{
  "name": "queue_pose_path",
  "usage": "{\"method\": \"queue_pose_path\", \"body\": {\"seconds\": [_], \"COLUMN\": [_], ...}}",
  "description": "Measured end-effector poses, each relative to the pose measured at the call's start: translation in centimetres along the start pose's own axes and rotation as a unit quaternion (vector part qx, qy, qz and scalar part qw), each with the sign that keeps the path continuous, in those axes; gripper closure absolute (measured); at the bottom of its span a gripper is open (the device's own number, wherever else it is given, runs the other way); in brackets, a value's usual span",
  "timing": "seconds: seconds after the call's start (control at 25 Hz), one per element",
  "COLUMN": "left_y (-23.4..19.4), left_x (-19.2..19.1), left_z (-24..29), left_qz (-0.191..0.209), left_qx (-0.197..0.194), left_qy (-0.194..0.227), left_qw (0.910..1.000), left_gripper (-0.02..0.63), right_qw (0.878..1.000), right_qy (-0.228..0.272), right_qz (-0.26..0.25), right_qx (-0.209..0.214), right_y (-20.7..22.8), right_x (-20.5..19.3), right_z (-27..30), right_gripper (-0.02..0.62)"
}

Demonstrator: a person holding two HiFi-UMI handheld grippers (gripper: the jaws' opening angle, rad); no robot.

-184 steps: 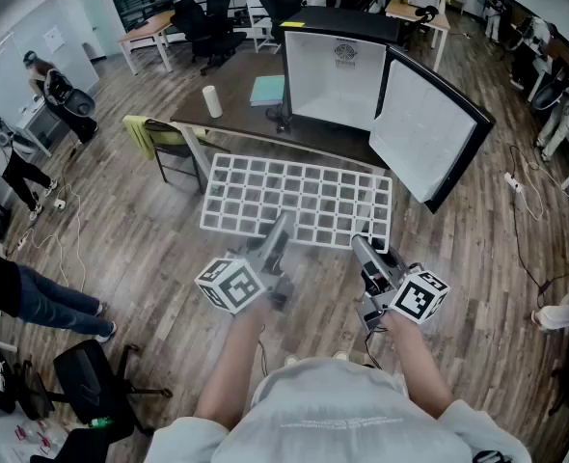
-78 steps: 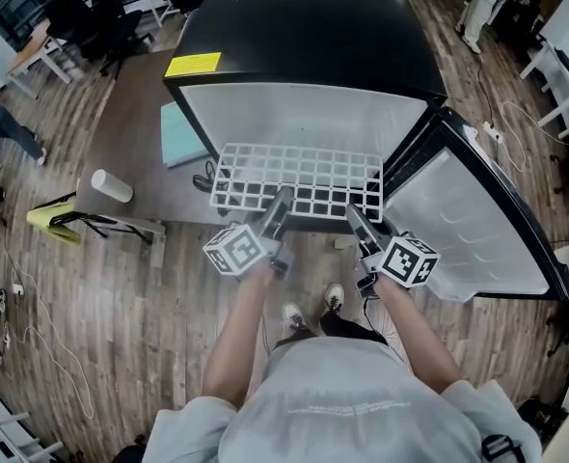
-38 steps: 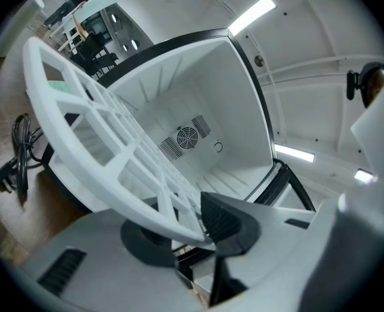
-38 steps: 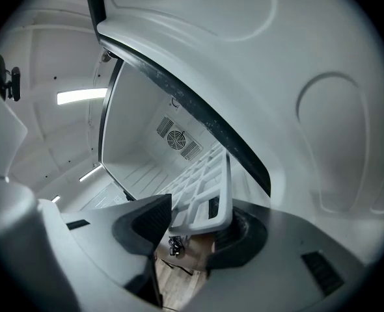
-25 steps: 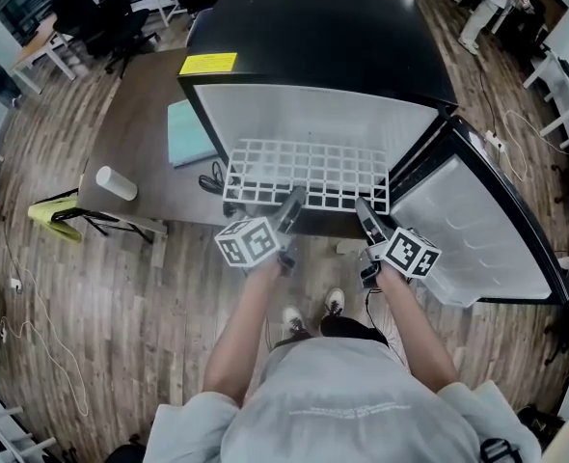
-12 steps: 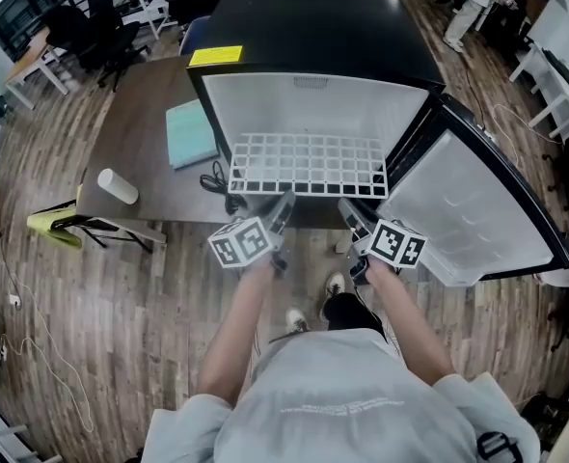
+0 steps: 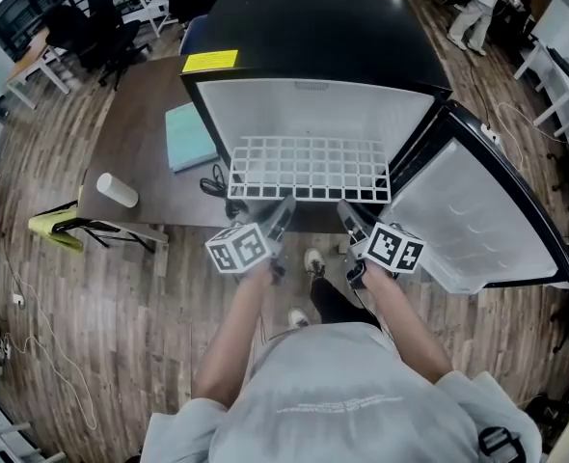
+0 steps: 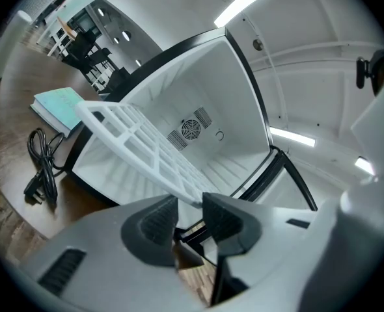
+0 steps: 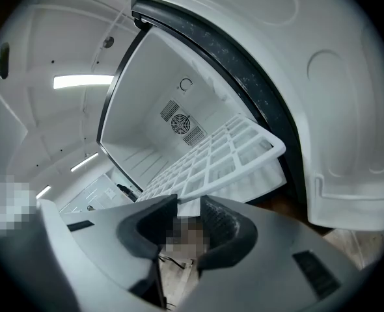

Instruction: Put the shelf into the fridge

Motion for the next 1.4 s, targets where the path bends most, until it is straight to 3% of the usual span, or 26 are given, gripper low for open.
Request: {"method": "queue_pose_path", "body": {"seconds": [1.04,1.4], "left_y": [-1.9,-3.1], "left_x": [0.5,4.1], "left_z": [0.8,4.5], "left_qz": [0.012,0.036], "left_qx": [0.001,0.019], "left_qy": [0.015,0.003], "left_qw": [0.9998,0.9992], "left_gripper": [0.486,0.475], "right_qw": [1.000,0.999], "right_qy": [0.013,0.012], "right_qz": [-0.012,-0.026], "right_qx": [-0.004,-0.014], "right_y": [0.1,-0.5], "right_x": [-0.1,4.1], "right_z": [2.0,5.3], "right_gripper": [0.479,0.480]}}
Point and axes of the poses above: the fingertips, and each gripper's own axes: z forward along the fingers, y to its right, x out of its top, the point moved 7 cm from there along -z, backward along the fingers, and after that the axes turned 15 degrees about -x, right-handed, at the moved point
